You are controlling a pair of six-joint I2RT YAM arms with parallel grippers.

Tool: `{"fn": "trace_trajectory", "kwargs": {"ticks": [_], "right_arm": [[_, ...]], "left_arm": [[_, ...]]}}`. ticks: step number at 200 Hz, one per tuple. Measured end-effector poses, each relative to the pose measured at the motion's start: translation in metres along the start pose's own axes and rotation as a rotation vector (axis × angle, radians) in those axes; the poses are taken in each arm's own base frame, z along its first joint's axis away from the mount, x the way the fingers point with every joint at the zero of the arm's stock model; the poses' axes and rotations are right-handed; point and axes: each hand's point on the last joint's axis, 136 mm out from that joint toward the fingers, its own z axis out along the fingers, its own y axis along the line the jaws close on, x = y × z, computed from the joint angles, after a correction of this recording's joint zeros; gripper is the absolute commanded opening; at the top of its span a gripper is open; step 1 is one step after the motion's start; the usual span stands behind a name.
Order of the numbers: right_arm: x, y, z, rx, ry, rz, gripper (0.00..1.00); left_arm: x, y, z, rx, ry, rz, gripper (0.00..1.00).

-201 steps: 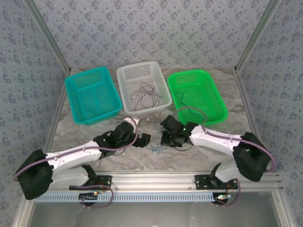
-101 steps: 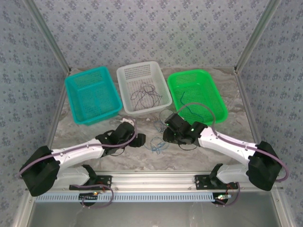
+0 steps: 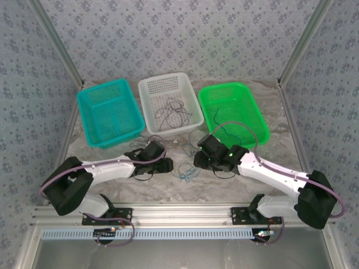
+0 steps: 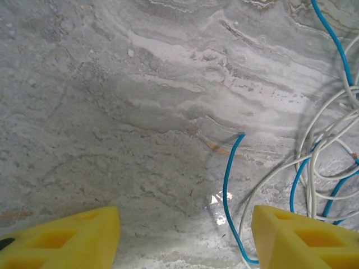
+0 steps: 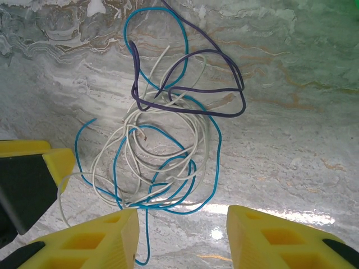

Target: Untangle the cables

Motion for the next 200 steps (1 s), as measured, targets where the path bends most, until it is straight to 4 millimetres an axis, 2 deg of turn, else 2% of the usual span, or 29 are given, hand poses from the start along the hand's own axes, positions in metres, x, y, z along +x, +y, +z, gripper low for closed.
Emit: {"fn": "trace_trajectory", "kwargs": {"ticks": [61,126,164,200], "right_arm": [[0.000,-0.017,-0.005,0.001,-0.021,0.026,0.51],[-0.006,-0.039,-0.009,-0.006,-0.059,0.057,0.54],[-0.012,-0.053,-0.014,-0.023,-0.083,0.081,0.55],[-0.016,-0.061,-0.018,-0.038,-0.102,0.088,0.55]], "left_arm": [[-0.002,0.001,0.004,-0.072,0.052,-0.041,0.59],[-0.001,-0.002,0.009,-0.206,0.120,-0.005,0.56],[0.000,0.000,0.012,-0.294,0.142,0.010,0.51],[0.000,0.000,0.013,-0.362,0.159,0.029,0.39]]}}
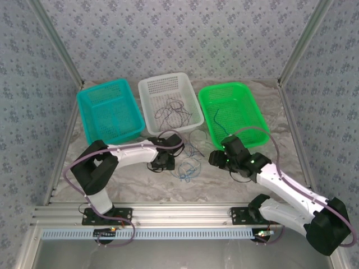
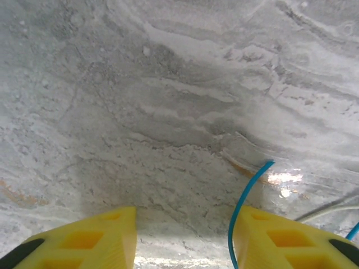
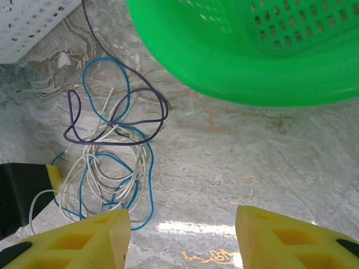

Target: Untangle the cables

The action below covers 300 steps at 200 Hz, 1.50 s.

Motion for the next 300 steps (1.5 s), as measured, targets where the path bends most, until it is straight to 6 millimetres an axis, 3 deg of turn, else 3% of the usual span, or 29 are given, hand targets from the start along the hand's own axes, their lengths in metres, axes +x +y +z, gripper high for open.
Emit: {"fn": "trace_trajectory", "kwargs": {"ticks": [41,66,138,158,199,229,267,300], "right_arm": [[0.002,-0.006,0.001,-0.001,0.009,-0.002,0.55],[0.002,-0.005,0.000,-0.010,0.010,-0.009,0.56],[0.004,-0.004,-0.003,-0.010,0.008,-0.042,0.56],[0.007,0.005,-0.007,-0.028,0.002,-0.104,0.57],[0.002,0.043,-0.022,-0.128,-0.076,-0.251,0.61],[-0.006,0.063,-0.029,-0.186,-0.149,-0.342,0.74],[-0.009,0.101,-0.040,-0.278,-0.257,-0.502,0.79],[-0.008,0.136,-0.039,-0.334,-0.349,-0.600,0.80]], "left_arm": [[-0.002,-0.012,0.001,0.016,-0.004,0.018,0.12],[-0.004,-0.019,0.001,0.044,-0.021,0.025,0.00],[-0.013,-0.021,-0.009,0.084,-0.095,0.042,0.00],[-0.026,-0.023,-0.035,0.125,-0.177,0.054,0.00],[-0.058,-0.025,-0.120,0.250,-0.405,0.083,0.00],[-0.069,-0.025,-0.170,0.326,-0.529,0.120,0.00],[-0.072,-0.030,-0.208,0.419,-0.622,0.166,0.00],[-0.073,-0.041,-0.221,0.492,-0.647,0.185,0.00]]}}
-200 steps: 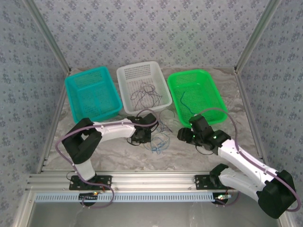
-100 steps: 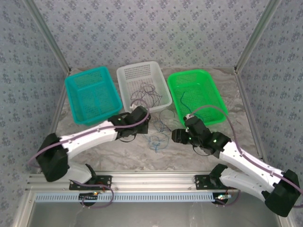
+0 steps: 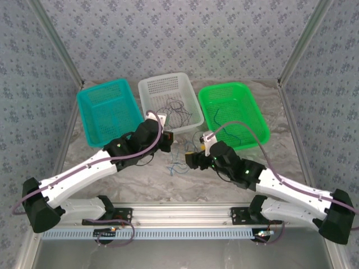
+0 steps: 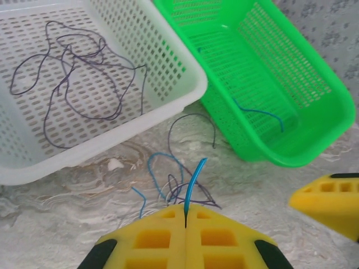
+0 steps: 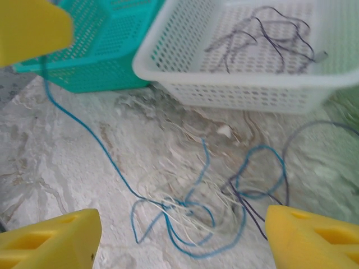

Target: Untangle the cables

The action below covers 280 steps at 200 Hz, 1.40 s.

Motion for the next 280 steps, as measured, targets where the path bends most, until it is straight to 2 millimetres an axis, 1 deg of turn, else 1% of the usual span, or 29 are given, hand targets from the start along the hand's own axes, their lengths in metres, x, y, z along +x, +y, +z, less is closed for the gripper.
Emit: {"fn": "trace_trajectory", "kwargs": {"ticks": [28,52,77,99,108,114,136,140,147,151,160,167,175,183,192,195,198,212,221,232,243,254,269,280], "right_arm": [[-0.011,0.018,0.017,-0.022,-0.076,-0.045,0.81],[-0.019,0.026,0.034,-0.031,-0.128,-0.058,0.83],[-0.014,0.030,0.057,-0.025,-0.125,-0.089,0.84],[-0.011,0.033,0.074,-0.016,-0.115,-0.108,0.80],[-0.012,0.034,0.079,-0.016,-0.119,-0.115,0.73],[-0.013,0.034,0.082,-0.016,-0.120,-0.116,0.65],[-0.021,0.038,0.083,-0.024,-0.142,-0.123,0.24],[-0.024,0.039,0.083,-0.026,-0.147,-0.120,0.16],[-0.028,0.040,0.082,-0.027,-0.153,-0.122,0.05],[-0.031,0.041,0.082,-0.027,-0.155,-0.124,0.00],[-0.036,0.043,0.080,-0.027,-0.152,-0.123,0.00],[-0.042,0.043,0.078,-0.023,-0.150,-0.130,0.00],[-0.050,0.045,0.073,-0.022,-0.151,-0.129,0.00],[-0.059,0.046,0.068,-0.023,-0.150,-0.128,0.00],[-0.071,0.047,0.059,-0.024,-0.155,-0.125,0.00],[-0.076,0.048,0.056,-0.027,-0.159,-0.123,0.00],[-0.081,0.048,0.053,-0.027,-0.163,-0.121,0.00],[-0.108,0.049,0.033,-0.034,-0.184,-0.108,0.00],[-0.130,0.048,0.018,-0.039,-0.206,-0.091,0.00],[-0.158,0.044,-0.001,-0.041,-0.237,-0.068,0.00],[-0.186,0.041,-0.022,-0.042,-0.272,-0.047,0.00],[-0.209,0.038,-0.042,-0.042,-0.303,-0.031,0.00],[-0.229,0.034,-0.065,-0.038,-0.324,-0.022,0.00],[-0.236,0.028,-0.075,-0.026,-0.321,-0.018,0.00]], "left_arm": [[-0.008,-0.007,-0.003,0.033,-0.028,-0.006,0.00],[-0.019,-0.013,-0.013,0.070,-0.073,-0.018,0.00],[-0.036,-0.021,-0.025,0.108,-0.129,-0.032,0.00],[-0.048,-0.028,-0.034,0.143,-0.172,-0.043,0.00],[-0.052,-0.030,-0.038,0.156,-0.188,-0.047,0.00],[-0.055,-0.032,-0.041,0.168,-0.198,-0.050,0.00],[-0.062,-0.036,-0.049,0.192,-0.226,-0.057,0.00],[-0.062,-0.036,-0.050,0.193,-0.228,-0.057,0.00],[-0.064,-0.036,-0.052,0.196,-0.234,-0.059,0.00],[-0.065,-0.036,-0.054,0.199,-0.239,-0.060,0.00],[-0.067,-0.035,-0.057,0.201,-0.247,-0.063,0.01],[-0.069,-0.034,-0.060,0.204,-0.256,-0.069,0.07],[-0.071,-0.033,-0.064,0.206,-0.266,-0.076,0.19],[-0.074,-0.030,-0.067,0.201,-0.279,-0.080,0.34],[-0.077,-0.026,-0.069,0.192,-0.293,-0.095,0.58],[-0.077,-0.025,-0.070,0.187,-0.296,-0.098,0.64],[-0.077,-0.023,-0.070,0.181,-0.300,-0.100,0.68],[-0.077,-0.015,-0.071,0.157,-0.312,-0.107,0.79],[-0.074,-0.011,-0.070,0.145,-0.312,-0.107,0.88],[-0.069,-0.006,-0.069,0.127,-0.309,-0.096,0.95],[-0.063,-0.001,-0.067,0.113,-0.303,-0.091,0.97],[-0.057,0.003,-0.065,0.103,-0.295,-0.087,0.99],[-0.049,0.007,-0.060,0.090,-0.280,-0.082,0.99],[-0.044,0.010,-0.057,0.080,-0.267,-0.078,0.99]]}}
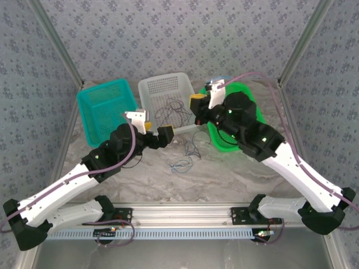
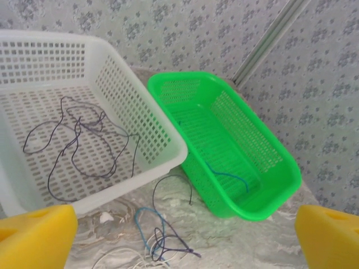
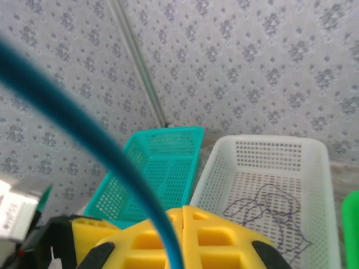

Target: Untangle the cables

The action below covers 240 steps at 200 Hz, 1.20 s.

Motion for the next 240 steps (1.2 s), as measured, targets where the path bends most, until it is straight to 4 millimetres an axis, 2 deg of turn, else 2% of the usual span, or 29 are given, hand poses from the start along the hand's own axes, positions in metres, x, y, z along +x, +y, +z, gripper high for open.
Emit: {"fn": "trace_trajectory", "kwargs": {"ticks": [13,22,62,96,120,130,138,146,152,166,183,209,223,240], "right_arm": [[-0.003,-0.018,-0.004,0.042,0.022,0.007,0.00],[0.002,-0.040,-0.003,0.098,0.051,0.016,0.00],[0.051,-0.155,0.012,0.368,0.253,0.105,0.00],[0.111,-0.232,0.037,0.479,0.449,0.186,0.00],[0.168,-0.280,0.058,0.521,0.622,0.254,0.00],[0.191,-0.297,0.064,0.539,0.687,0.274,0.08],[0.211,-0.308,0.069,0.549,0.740,0.289,0.24],[0.228,-0.316,0.071,0.556,0.784,0.299,0.51],[0.238,-0.319,0.072,0.559,0.813,0.305,0.61],[0.256,-0.323,0.072,0.560,0.868,0.313,0.73],[0.260,-0.322,0.070,0.557,0.892,0.312,0.81],[0.241,-0.315,0.066,0.553,0.841,0.298,0.88],[0.219,-0.304,0.057,0.547,0.788,0.282,0.89],[0.182,-0.280,0.043,0.524,0.694,0.241,0.89]], "left_arm": [[0.006,0.004,0.002,-0.011,0.013,0.004,0.99],[0.010,0.006,0.003,-0.017,0.021,0.005,0.99],[0.032,0.018,0.008,-0.041,0.065,-0.004,1.00],[0.055,0.030,0.013,-0.067,0.114,-0.012,0.99],[0.066,0.036,0.014,-0.082,0.138,-0.020,0.99],[0.069,0.038,0.014,-0.085,0.143,-0.022,0.99],[0.071,0.039,0.014,-0.089,0.147,-0.024,0.99],[0.073,0.041,0.014,-0.092,0.151,-0.026,0.99],[0.075,0.042,0.014,-0.095,0.155,-0.026,0.99],[0.081,0.046,0.014,-0.107,0.171,-0.027,0.99],[0.089,0.051,0.015,-0.123,0.193,-0.024,0.99],[0.101,0.057,0.019,-0.149,0.230,-0.016,0.99],[0.108,0.062,0.023,-0.170,0.253,-0.011,0.99],[0.118,0.069,0.027,-0.194,0.286,-0.015,0.99]]}}
